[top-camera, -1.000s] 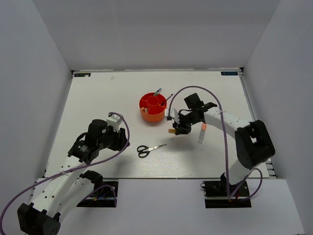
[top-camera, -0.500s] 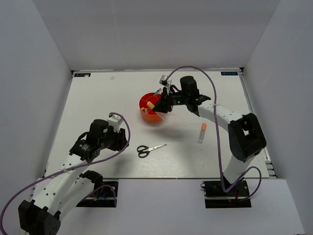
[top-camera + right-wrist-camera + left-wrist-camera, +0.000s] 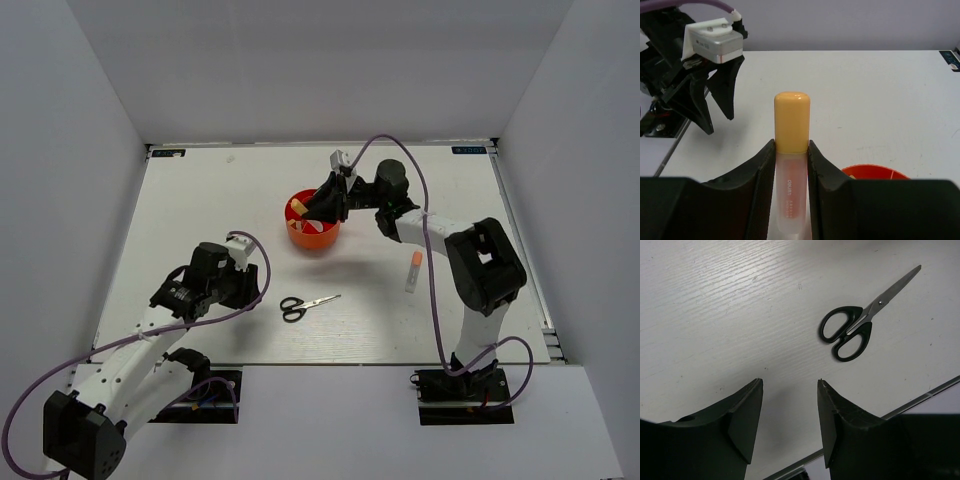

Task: Sort the stationery into containers
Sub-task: Place the pen in the storage box.

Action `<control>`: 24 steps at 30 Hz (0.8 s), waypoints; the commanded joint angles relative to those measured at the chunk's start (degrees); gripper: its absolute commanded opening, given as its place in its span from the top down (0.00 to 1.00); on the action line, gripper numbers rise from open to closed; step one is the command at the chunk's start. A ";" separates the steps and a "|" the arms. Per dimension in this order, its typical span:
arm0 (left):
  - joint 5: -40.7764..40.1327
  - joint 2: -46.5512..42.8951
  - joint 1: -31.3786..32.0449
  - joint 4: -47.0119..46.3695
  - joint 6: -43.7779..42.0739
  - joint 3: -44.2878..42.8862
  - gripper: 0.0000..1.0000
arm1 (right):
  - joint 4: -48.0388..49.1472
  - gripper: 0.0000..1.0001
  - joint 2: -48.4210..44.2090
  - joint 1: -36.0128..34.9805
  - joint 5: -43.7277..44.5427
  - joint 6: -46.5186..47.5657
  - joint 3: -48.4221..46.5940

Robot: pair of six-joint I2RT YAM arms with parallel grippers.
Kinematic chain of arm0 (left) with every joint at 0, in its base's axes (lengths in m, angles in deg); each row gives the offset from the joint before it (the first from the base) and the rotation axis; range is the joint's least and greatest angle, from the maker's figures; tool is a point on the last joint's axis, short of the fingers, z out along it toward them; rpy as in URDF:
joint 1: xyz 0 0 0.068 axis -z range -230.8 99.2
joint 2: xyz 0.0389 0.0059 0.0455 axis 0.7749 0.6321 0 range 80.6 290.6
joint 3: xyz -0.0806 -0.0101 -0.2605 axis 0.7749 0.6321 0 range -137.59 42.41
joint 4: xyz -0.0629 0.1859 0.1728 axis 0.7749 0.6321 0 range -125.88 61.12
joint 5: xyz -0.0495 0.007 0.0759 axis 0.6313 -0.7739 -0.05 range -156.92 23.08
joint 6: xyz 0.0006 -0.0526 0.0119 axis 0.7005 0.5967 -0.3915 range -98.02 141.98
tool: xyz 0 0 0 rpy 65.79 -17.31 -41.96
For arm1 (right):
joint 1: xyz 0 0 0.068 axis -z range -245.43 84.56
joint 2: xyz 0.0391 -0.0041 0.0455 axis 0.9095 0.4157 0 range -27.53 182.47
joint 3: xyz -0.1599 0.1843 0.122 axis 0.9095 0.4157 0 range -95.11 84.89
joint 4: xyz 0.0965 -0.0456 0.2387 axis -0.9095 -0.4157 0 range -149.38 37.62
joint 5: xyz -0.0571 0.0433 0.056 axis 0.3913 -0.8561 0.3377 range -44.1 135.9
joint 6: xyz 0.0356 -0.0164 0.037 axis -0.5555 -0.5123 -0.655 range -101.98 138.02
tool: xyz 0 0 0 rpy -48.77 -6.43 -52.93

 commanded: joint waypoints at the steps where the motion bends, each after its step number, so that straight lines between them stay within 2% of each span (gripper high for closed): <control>1: -0.79 -0.09 0.31 0.27 0.01 0.30 0.42 | 15.51 1.00 2.94 1.28 -5.58 -1.02 0.49; 7: -1.32 0.00 0.22 0.27 0.01 0.30 0.42 | 18.33 1.00 6.54 2.42 -5.15 -0.76 0.14; 24: -0.44 0.70 0.31 0.36 -0.16 0.21 0.42 | 17.63 1.00 13.40 3.65 -5.76 3.72 -4.52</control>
